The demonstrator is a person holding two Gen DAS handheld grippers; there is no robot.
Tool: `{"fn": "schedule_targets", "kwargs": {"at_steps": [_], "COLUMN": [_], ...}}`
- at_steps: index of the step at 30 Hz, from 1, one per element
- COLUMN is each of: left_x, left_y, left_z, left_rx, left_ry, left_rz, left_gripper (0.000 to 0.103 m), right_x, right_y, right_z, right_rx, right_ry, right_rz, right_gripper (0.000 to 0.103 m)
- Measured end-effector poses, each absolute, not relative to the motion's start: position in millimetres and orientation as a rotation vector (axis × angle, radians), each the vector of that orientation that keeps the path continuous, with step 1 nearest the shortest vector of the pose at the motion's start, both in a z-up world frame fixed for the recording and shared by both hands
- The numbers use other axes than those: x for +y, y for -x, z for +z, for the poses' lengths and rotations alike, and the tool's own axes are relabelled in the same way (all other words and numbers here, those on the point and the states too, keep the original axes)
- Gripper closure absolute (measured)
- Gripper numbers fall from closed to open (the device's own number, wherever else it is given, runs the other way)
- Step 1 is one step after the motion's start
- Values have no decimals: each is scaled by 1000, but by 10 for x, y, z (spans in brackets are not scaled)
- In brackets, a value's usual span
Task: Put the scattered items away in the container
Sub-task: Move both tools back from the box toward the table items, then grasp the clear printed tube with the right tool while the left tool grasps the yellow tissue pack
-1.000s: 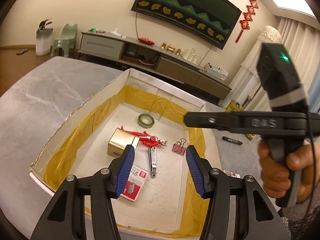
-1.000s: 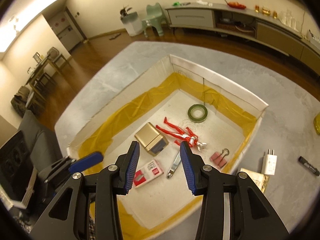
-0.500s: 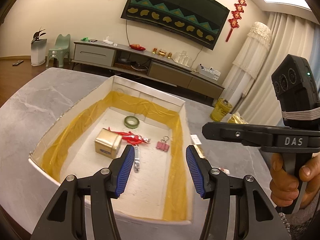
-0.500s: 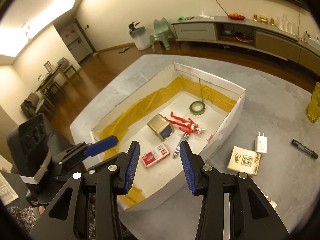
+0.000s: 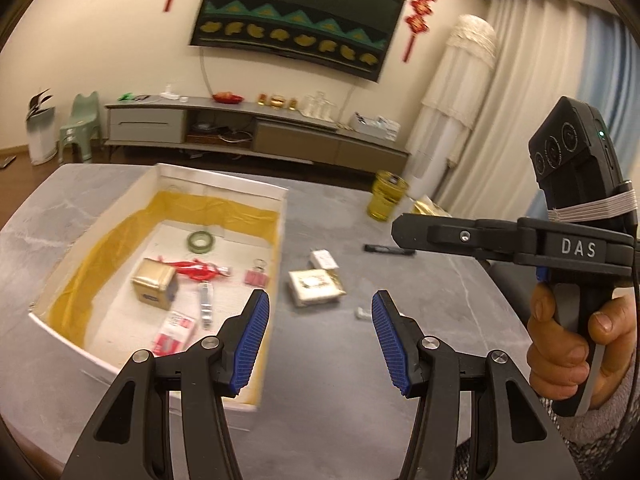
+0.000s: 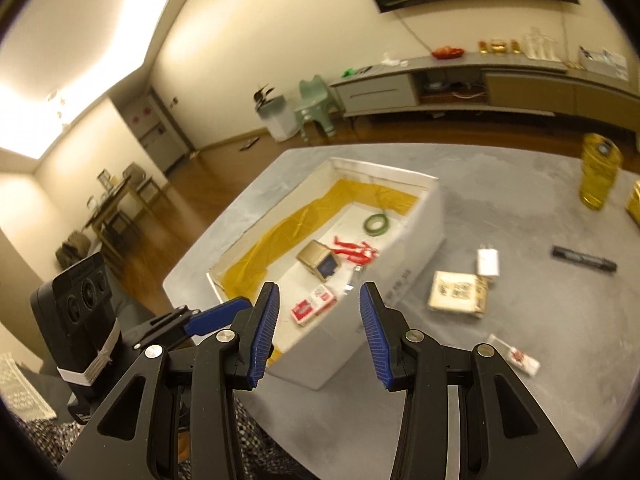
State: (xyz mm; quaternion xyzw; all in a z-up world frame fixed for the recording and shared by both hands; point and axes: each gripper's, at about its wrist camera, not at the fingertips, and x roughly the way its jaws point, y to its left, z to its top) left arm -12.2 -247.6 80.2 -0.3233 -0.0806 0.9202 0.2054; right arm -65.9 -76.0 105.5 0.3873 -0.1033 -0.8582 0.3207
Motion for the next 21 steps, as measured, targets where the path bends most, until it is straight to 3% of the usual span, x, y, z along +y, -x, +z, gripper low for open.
{"fn": "schedule_targets", "kwargs": {"at_steps": [8,10,12,21], "left_x": [-1945,-1845,-1743,-1318], "left_y": [182,228,299,844], "left_z": [634,588,533,274], "left_rx": [-141,-128,-126,-27], "left_ry": [989,1003,1022,1091], "left_rz": [2474,2467,2457,2410], "left_gripper": [47,37,35,33], "right_x": [-10,148,257,313], "right_y": [661,691,725,898], "right_z": [739,605,474,-58], "right_rx": [-427,-457,-449,-91], "right_ry": [-1052,-1081,-1119,-1277], "right_rz": [-2346,-2376,-2409,-2482], "right_gripper": [58,58,58,58]}}
